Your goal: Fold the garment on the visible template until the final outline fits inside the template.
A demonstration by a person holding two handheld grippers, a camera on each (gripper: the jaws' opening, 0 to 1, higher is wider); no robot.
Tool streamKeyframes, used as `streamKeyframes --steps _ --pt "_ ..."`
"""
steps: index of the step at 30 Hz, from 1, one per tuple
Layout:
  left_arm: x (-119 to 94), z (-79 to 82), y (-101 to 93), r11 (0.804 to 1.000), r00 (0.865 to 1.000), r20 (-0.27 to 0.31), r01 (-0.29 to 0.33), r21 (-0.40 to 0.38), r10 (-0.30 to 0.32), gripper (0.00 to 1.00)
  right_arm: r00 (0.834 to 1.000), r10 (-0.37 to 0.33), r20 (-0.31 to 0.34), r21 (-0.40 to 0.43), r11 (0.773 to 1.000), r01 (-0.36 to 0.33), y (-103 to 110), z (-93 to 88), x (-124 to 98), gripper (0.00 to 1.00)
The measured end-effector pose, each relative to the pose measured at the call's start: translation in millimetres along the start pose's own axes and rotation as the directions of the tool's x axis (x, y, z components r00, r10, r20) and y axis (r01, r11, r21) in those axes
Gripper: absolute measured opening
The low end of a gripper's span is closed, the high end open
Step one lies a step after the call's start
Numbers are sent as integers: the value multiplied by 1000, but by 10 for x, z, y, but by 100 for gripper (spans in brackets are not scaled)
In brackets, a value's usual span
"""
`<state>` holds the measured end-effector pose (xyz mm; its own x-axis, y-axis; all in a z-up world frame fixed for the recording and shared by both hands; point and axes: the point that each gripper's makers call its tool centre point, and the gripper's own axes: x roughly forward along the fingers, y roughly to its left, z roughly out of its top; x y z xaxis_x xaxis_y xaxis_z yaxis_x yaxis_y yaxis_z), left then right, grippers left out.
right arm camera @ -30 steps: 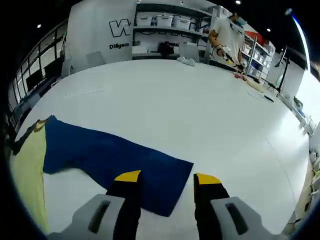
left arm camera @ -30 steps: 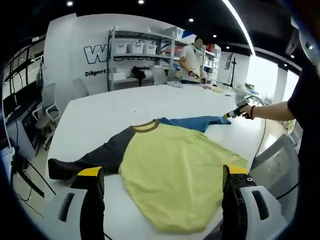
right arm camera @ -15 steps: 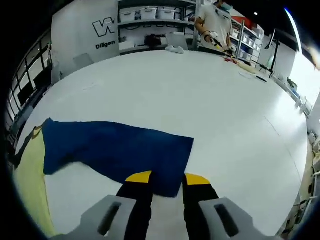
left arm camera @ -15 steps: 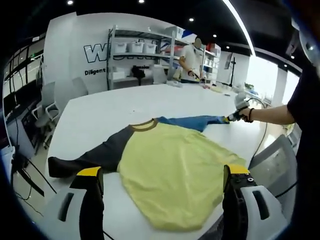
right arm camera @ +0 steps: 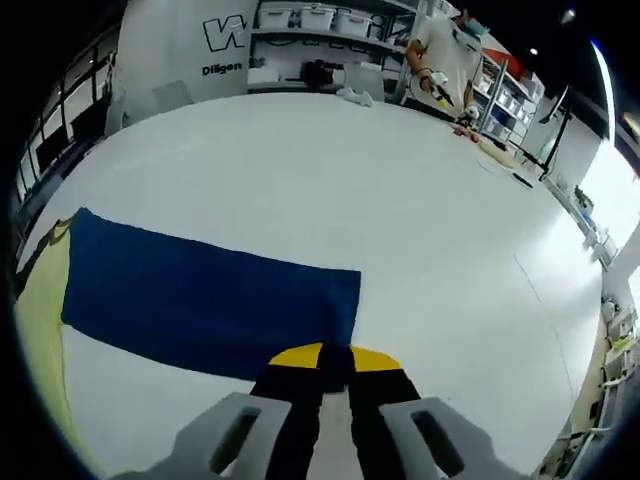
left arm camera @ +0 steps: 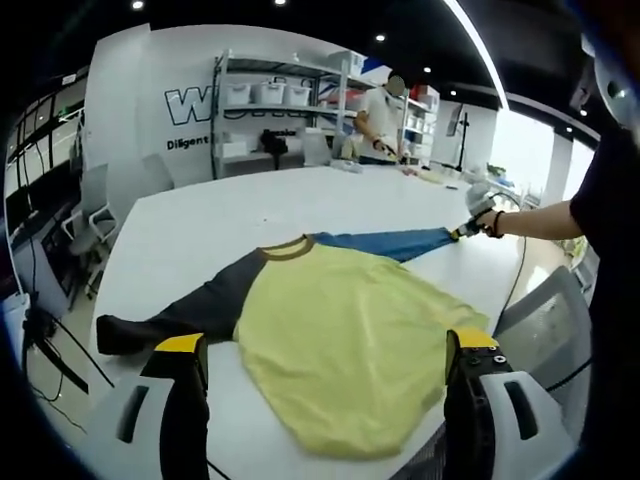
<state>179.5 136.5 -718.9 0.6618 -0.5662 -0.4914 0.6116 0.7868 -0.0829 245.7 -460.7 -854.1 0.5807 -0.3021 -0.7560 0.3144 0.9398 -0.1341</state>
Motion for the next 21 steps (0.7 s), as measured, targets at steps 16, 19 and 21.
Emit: streamKeyframes --steps 16,19,21 --pt "-37 -14 -5 1000 1000 -10 -2 -8 2 98 999 42 4 152 988 -42 24 -76 3 15" --pt "-46 -10 -13 1000 1000 -7 1 -12 -1 98 999 50 8 155 987 -51 94 -40 37 4" --pt "-47 -33 -18 1000 1000 -16 4 -17 -4 98 998 55 5 125 991 -55 144 -36 24 0"
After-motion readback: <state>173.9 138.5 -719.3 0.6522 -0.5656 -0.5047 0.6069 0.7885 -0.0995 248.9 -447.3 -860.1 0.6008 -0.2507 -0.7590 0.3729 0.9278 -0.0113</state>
